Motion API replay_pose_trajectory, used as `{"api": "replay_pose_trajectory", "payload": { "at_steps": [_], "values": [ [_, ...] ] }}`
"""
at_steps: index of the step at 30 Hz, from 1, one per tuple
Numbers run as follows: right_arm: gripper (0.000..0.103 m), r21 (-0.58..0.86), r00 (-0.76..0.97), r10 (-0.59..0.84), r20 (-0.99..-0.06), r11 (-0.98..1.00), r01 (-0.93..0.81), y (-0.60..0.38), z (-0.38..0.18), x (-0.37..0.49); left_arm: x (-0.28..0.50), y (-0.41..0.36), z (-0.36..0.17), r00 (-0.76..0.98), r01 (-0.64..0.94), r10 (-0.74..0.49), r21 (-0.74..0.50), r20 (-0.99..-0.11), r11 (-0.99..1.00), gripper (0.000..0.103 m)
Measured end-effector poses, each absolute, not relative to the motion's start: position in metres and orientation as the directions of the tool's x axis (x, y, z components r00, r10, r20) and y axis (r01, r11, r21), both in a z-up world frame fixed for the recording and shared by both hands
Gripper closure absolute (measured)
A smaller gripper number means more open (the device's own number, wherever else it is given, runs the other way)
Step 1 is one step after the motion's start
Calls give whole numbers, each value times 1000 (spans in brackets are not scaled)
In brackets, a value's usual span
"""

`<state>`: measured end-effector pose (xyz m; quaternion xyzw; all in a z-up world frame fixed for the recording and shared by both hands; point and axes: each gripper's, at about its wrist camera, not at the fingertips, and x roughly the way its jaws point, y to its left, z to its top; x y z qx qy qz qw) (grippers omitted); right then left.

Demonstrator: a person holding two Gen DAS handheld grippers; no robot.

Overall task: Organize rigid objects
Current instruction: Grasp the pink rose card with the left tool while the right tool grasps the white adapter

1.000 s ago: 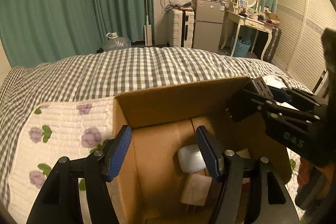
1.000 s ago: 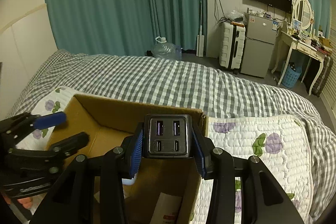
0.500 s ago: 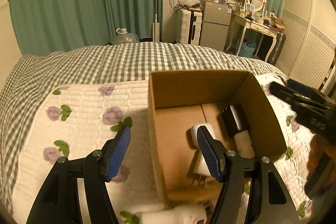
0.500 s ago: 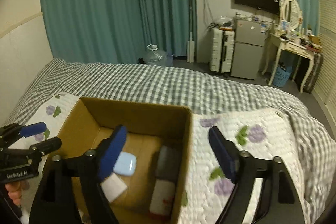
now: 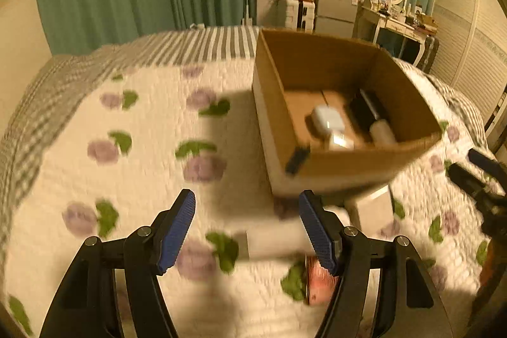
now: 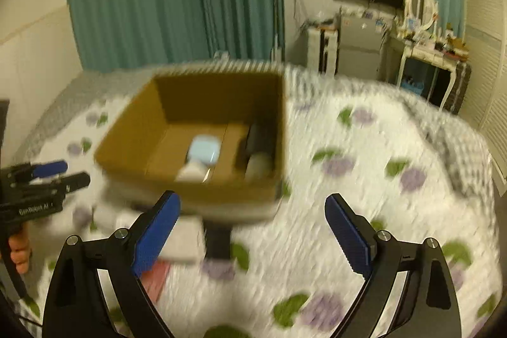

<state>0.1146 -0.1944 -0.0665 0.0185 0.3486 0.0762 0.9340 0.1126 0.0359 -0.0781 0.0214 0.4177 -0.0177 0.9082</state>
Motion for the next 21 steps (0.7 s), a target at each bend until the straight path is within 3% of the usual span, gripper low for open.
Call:
{"api": "replay_pose_trajectory", "payload": {
  "at_steps": [15,21],
  "values": [
    [12,9,627,209,-750,952,-307,-122,-144,123,93,40,-130,562,73,-33,10,-827,997,32],
    [36,-8,613,190,-767,952,-305,-114,-155,137,92,37,-134,543,89,-43,6,-838,996,32]
  ]
}}
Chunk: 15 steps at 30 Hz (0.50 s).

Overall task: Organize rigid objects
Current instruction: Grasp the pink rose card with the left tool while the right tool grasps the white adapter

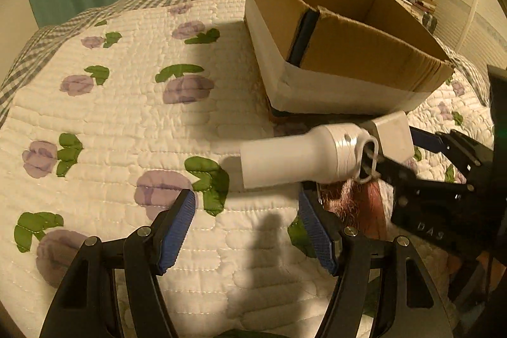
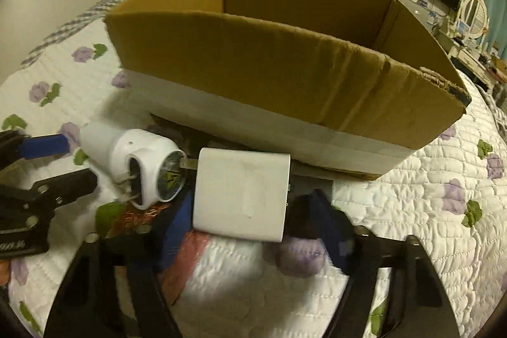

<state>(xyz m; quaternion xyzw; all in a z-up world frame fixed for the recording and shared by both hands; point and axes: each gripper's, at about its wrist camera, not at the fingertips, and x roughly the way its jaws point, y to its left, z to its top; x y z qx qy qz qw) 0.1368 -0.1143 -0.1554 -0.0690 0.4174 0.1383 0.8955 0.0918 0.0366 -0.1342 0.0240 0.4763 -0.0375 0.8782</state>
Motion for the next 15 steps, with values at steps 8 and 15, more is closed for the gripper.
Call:
{"api": "replay_pose_trajectory", "payload": {
  "at_steps": [8,15],
  "values": [
    [52,2,626,195,-755,956,-295,-131,-140,118,82,20,-139,503,121,-78,-19,-861,992,32],
    [52,32,681,133,-720,987,-159,-181,-113,104,77,-17,-147,460,166,-147,-77,-876,983,32]
  ]
}}
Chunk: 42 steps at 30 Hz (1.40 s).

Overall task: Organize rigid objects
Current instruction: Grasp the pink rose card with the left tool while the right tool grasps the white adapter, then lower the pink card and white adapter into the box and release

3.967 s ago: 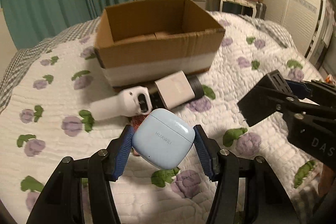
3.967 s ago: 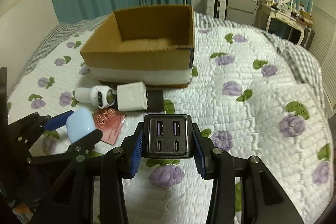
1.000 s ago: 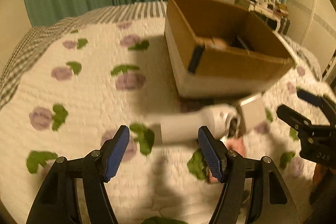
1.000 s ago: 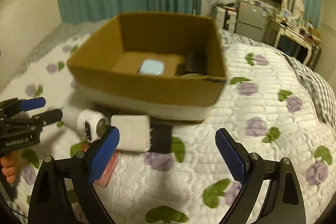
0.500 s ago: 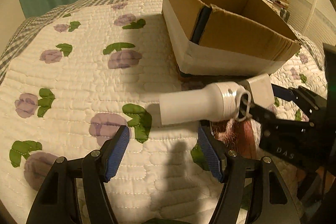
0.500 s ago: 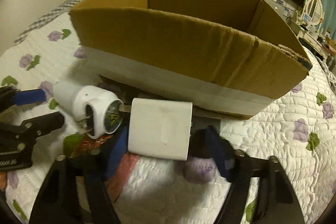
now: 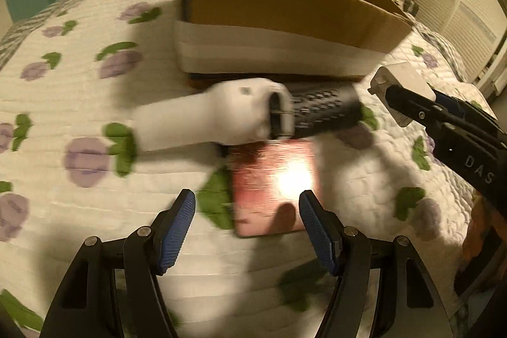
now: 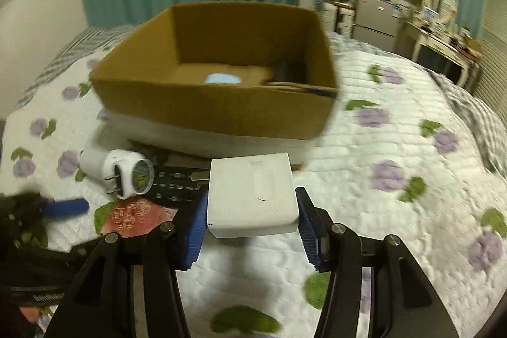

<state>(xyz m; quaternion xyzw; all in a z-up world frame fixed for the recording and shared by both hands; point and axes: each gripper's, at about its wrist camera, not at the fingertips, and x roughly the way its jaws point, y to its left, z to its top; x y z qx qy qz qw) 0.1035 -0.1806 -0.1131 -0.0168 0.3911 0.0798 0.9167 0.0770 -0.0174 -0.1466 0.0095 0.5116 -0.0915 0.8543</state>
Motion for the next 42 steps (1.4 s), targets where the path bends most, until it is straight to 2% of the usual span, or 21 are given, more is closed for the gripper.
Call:
{"api": "replay_pose_trajectory", "payload": {
  "at_steps": [2,15,27,35,42],
  "values": [
    [52,54,681,129,-721,990,-130,-193,-112,100,80,-28,-150,445,174,-165,-95,-880,980,32],
    [52,140,684,179,-707,984,-113,-206,-107,105,97,-51,-171,453,132,-59,2,-889,991,30],
    [52,143,683,177,-708,984,-107,-207,-107,93,77,-58,-163,443,140,-80,-19,-893,990,34],
    [52,128,688,172,-706,985,-115,-204,-94,68,60,-51,-130,478,162,-137,-66,-867,985,34],
    [52,105,722,164,-673,986,-126,-202,-61,51,41,-54,-75,562,176,-161,-73,-812,982,34]
  ]
}}
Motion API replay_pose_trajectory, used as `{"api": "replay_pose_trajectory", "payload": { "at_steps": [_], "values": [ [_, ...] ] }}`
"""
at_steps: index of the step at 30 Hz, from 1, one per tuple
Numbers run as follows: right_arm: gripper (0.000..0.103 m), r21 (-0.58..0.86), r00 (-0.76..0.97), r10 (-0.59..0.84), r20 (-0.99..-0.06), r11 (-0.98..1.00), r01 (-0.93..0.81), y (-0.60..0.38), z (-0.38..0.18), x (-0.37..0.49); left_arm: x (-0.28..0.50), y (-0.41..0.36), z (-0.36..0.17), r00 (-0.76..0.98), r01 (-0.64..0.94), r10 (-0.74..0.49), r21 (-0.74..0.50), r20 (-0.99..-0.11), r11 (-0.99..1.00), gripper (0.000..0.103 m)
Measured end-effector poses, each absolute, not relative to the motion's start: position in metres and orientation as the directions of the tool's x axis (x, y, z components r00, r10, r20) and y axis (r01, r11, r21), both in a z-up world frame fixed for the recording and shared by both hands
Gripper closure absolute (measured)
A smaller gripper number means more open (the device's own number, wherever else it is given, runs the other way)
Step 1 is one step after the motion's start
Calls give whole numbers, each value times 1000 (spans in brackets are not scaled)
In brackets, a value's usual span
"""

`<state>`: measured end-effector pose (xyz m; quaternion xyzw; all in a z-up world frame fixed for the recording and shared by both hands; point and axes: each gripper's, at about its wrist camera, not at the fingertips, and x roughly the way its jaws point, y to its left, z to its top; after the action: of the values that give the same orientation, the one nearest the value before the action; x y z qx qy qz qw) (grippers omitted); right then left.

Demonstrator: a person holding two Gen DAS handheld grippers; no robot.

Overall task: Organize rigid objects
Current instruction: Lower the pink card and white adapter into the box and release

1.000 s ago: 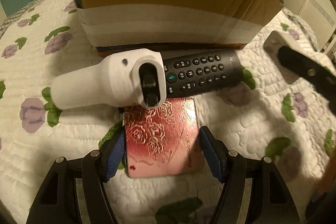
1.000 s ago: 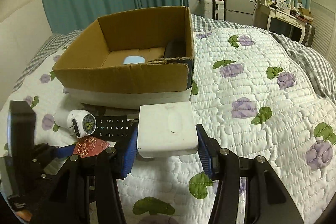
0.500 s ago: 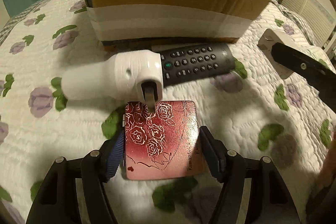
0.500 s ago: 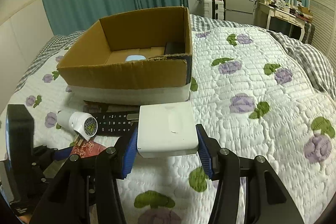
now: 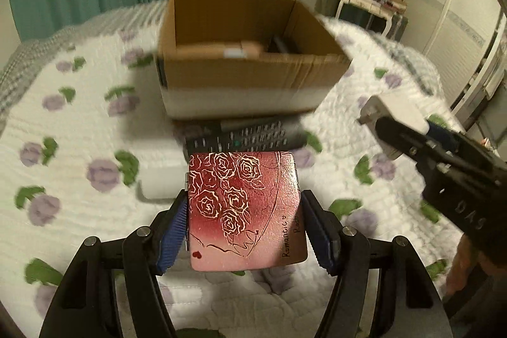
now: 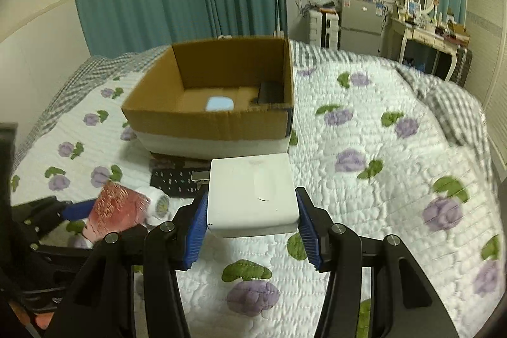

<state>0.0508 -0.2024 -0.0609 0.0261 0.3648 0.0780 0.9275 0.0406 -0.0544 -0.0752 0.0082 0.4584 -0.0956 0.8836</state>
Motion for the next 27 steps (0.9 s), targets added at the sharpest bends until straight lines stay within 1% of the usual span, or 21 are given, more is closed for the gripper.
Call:
{"api": "replay_pose_trajectory", "payload": {
  "at_steps": [8,11,15,22,27],
  "values": [
    [52,81,785,178,-593,983,-162,-199,-1,58,61,-43,-9,657,180,-158,-49,-737,982,34],
    [52,81,804,192,-562,981,-177,-200,19,73,77,-42,7,677,183,-159,-44,-718,982,34],
    [52,93,826,211,-523,977,-191,-203,41,101,116,-42,22,702,179,-156,-40,-695,983,34],
    [52,83,844,219,-490,975,-204,-204,53,172,193,-49,14,713,178,-126,4,-690,984,34],
    [52,113,835,224,-503,975,-193,-210,35,224,235,-55,-19,677,178,-105,23,-729,984,34]
  ]
}}
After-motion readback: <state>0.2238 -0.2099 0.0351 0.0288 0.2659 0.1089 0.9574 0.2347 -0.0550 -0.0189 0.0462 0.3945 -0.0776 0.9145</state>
